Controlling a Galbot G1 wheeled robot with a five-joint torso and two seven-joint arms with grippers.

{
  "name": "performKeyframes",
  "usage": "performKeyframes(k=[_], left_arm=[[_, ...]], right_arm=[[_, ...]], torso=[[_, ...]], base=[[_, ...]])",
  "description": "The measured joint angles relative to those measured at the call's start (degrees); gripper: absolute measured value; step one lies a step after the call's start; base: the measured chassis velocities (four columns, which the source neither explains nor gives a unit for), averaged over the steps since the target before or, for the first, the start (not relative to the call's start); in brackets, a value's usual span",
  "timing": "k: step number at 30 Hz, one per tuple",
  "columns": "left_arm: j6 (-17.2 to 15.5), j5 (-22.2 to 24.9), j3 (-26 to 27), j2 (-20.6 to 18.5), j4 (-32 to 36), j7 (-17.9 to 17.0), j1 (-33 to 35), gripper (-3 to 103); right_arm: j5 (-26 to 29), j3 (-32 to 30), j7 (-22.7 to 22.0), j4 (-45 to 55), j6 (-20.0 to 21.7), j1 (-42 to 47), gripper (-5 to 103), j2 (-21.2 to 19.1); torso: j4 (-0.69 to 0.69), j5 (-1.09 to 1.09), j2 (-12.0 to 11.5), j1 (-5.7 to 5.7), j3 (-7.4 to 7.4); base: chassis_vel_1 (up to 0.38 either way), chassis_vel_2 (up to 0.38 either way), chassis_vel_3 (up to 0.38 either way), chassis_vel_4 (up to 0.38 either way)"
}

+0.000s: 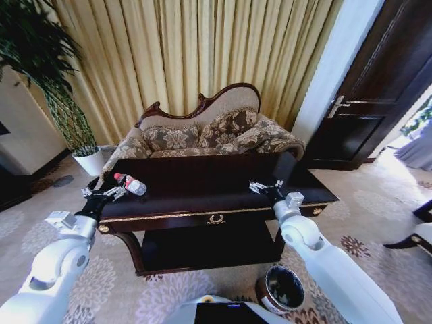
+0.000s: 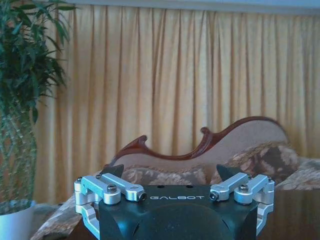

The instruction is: Move to the front of the table and place the trash on the table into the trash bin.

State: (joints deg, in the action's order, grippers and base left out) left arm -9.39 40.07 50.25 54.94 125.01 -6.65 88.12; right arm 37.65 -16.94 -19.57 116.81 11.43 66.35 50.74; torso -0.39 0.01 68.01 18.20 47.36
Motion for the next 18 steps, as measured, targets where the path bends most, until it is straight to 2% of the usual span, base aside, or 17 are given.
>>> performKeyframes(k=[2, 3, 4, 5, 7, 12, 14, 17, 18], left_arm=[[-2.72, 0.14, -1.04, -0.25, 1.26, -5.5, -1.14, 100], [-2.72, 0.14, -1.04, -0.25, 1.26, -5.5, -1.14, 100], [-4.55, 0.73, -2.12, -0.73, 2.07, -9.45, -2.3, 100], [-4.55, 0.73, -2.12, -0.73, 2.07, -9.45, -2.3, 100], [-8.81, 2.68, -4.5, -1.67, 3.67, -15.5, -5.37, 100], [-11.45, 4.76, -7.02, -2.44, 3.6, -18.89, -8.04, 100], [-11.58, 5.56, -7.68, -2.49, 2.97, -19.08, -8.81, 100], [-9.95, 7.69, -10.12, -2.3, 0.07, -19.1, -11.66, 100], [-9.58, 9.22, -11.34, -2.09, -0.71, -20.52, -13.1, 100]], right_arm=[[0.0, 0.57, -0.53, 0.23, 0.37, -0.07, 100, 0.18], [0.0, 0.57, -0.53, 0.23, 0.37, -0.07, 100, 0.18], [-0.1, 0.93, -0.61, 0.23, 0.44, -0.08, 100, 0.42], [-0.1, 0.93, -0.61, 0.23, 0.44, -0.08, 100, 0.42], [-0.53, 1.83, -0.74, 0.23, 0.43, -0.06, 100, 0.86], [-0.69, 2.07, -0.76, 0.23, 0.34, -0.03, 100, 0.71], [-0.69, 2.07, -0.76, 0.2, 0.28, -0.03, 100, 0.64], [-0.7, 2.07, -0.75, 0.1, 0.1, 0.0, 100, 0.49], [-0.7, 2.07, -0.76, 0.07, 0.05, 0.01, 100, 0.44]], torso=[[0.01, 0.0, 0.0, 0.01, 0.0], [0.01, 0.0, 0.0, 0.01, 0.0], [0.0, 0.0, 0.0, 0.01, 0.0], [0.0, 0.0, 0.0, 0.01, 0.0], [-0.02, 0.01, 0.01, 0.0, -0.01], [0.0, 0.01, 0.0, -0.01, -0.01], [-0.01, 0.01, 0.01, -0.01, -0.01], [-0.01, 0.0, 0.0, -0.01, 0.0], [-0.01, -0.01, 0.0, -0.01, 0.0]], base=[[0.0, 0.0, 0.0, 0.0], [0.0, 0.0, 0.0, 0.0], [0.0, 0.0, 0.0, 0.0], [0.0, 0.0, 0.0, 0.0], [0.0, 0.0, 0.0, 0.0], [0.0, 0.0, 0.0, 0.0], [0.0, 0.0, 0.0, 0.0], [0.0, 0.0, 0.0, 0.0], [0.0, 0.0, 0.0, 0.0]])
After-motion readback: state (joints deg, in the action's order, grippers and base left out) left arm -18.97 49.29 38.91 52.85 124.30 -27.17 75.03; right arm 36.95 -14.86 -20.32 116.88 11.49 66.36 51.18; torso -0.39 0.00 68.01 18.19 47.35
